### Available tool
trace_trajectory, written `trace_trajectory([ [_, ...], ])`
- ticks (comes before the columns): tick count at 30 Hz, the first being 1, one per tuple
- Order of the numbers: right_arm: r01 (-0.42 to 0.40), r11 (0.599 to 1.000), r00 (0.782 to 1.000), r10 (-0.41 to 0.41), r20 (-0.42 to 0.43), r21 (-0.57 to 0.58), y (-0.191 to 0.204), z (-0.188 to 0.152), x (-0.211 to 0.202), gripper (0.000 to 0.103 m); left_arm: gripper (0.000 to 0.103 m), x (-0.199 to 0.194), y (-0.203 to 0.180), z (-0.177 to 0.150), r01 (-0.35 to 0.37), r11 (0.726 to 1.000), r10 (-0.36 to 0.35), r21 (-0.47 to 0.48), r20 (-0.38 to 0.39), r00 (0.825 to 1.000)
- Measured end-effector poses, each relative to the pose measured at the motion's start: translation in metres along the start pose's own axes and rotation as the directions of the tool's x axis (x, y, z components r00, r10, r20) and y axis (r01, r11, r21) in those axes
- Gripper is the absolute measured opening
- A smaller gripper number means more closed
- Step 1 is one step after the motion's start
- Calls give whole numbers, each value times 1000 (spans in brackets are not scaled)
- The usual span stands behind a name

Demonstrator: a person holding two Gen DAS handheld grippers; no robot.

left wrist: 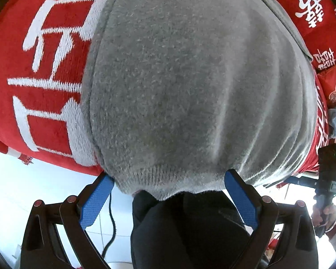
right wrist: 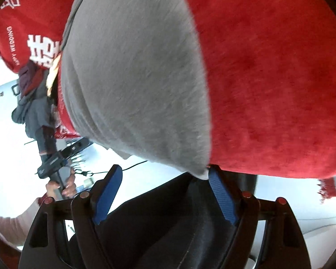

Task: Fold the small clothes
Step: 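Grasp the sweater hem with both grippers and lift it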

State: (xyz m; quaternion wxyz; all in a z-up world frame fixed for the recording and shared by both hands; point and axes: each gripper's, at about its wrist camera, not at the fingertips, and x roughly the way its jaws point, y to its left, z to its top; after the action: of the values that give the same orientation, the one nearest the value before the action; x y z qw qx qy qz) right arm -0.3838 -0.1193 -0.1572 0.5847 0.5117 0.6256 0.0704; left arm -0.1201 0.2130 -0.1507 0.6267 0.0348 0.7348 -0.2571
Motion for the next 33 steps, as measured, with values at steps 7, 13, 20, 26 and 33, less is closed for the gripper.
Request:
trace_trajectory([
  [7,-60,997,996,56,-66,-49,13,8,23,83,99,3,14,-5,45,999,-45,-15,-6,999],
  [13,-103,994,994,105,-36,44,11,7,21,15,69,-1,30,-22,37,999,-37,-21,7,999],
  [20,-169,982,986,167,29,90,21,-2,15,13,14,-17,46,-39,142,990,-142,24,-13,990],
  [26,-292,950,953,280,117,107,42,-8,1,13,14,-60,41,-34,253,967,-255,39,61,965],
  [33,-449,891,875,421,237,74,72,6,-31,13,14,-107,29,10,341,939,-344,45,171,923],
])
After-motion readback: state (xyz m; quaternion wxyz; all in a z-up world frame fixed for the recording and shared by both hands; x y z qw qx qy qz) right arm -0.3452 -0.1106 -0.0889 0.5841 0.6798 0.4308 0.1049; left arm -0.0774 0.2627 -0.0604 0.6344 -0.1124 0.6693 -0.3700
